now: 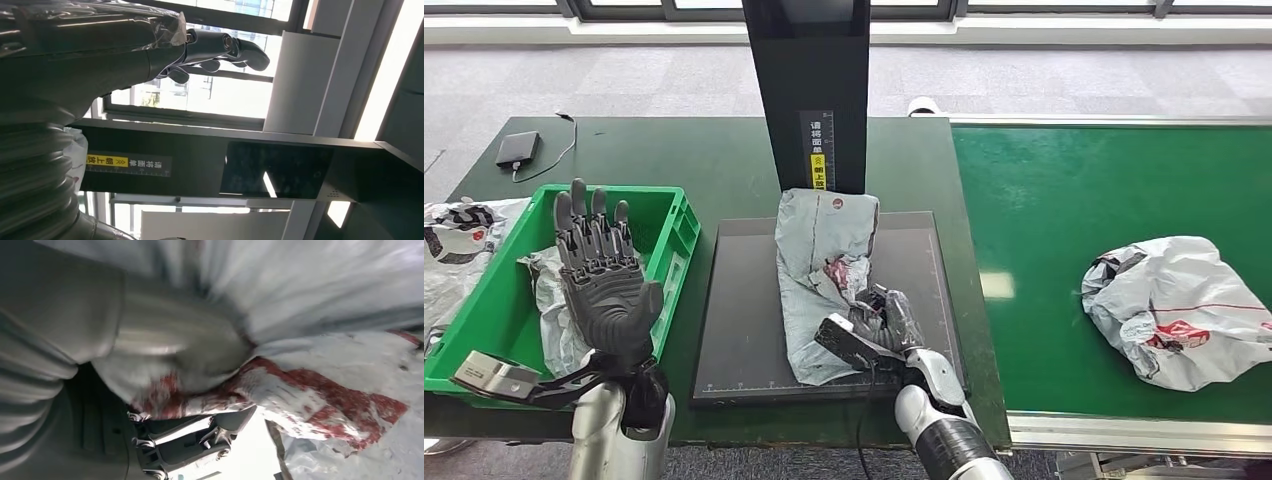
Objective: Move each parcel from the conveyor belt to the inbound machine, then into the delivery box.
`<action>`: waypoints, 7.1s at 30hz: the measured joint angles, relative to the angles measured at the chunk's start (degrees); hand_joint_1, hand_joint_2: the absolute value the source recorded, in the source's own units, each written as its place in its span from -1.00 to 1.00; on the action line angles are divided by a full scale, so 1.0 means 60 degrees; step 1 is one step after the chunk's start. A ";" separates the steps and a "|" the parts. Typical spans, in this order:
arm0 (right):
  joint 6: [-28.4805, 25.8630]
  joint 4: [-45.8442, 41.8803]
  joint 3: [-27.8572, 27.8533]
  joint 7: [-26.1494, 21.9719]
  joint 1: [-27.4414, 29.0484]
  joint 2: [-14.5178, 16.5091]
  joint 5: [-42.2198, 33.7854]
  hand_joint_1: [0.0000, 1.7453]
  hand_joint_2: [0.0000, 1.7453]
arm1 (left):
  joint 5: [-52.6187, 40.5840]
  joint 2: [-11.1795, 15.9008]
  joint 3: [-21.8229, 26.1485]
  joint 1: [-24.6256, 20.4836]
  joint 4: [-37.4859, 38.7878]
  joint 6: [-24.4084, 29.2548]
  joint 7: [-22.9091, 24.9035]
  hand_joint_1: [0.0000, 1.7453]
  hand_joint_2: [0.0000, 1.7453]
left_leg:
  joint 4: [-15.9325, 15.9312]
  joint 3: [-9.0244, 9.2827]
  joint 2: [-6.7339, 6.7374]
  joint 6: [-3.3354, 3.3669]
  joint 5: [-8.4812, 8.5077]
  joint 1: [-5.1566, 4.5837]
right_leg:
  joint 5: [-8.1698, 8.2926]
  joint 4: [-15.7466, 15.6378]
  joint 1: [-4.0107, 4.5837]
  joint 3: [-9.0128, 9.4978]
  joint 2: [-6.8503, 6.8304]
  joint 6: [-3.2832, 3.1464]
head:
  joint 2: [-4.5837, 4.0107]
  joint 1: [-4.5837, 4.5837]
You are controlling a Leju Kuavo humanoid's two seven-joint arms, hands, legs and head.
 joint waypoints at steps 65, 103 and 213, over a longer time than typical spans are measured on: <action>-0.4431 -0.7592 -0.0165 -0.4211 0.1887 -0.0066 -0.3071 -1.00 1.00 | -1.0139 -0.0520 -0.3458 -0.3011 0.9971 0.6678 0.4520 1.00 1.00 | 0.0007 0.0017 0.0052 -0.0005 -0.0016 -0.0005 | 0.0009 -0.0004 -0.0006 -0.0004 0.0067 0.0005 | 0.0001 0.0004; -0.4431 -0.7739 -0.0202 -0.4212 0.1953 -0.0107 -0.3240 -1.00 1.00 | -1.4812 -0.0177 -0.1003 -0.1645 0.0900 1.0577 0.4680 1.00 1.00 | 0.0002 0.0011 0.0051 -0.0006 -0.0015 -0.0002 | 0.0004 0.0003 -0.0003 -0.0013 0.0062 -0.0001 | -0.0001 0.0000; -0.4056 -0.1961 -0.6106 0.1551 0.0242 -0.1536 0.3311 -1.00 1.00 | 0.2210 0.0002 -0.0495 0.0508 -0.0087 -0.0962 0.0004 -1.00 1.00 | 0.0010 0.0003 0.0007 -0.0001 -0.0016 -0.0007 | 0.0001 -0.0004 -0.0006 0.0002 0.0015 0.0003 | -0.0001 -0.0001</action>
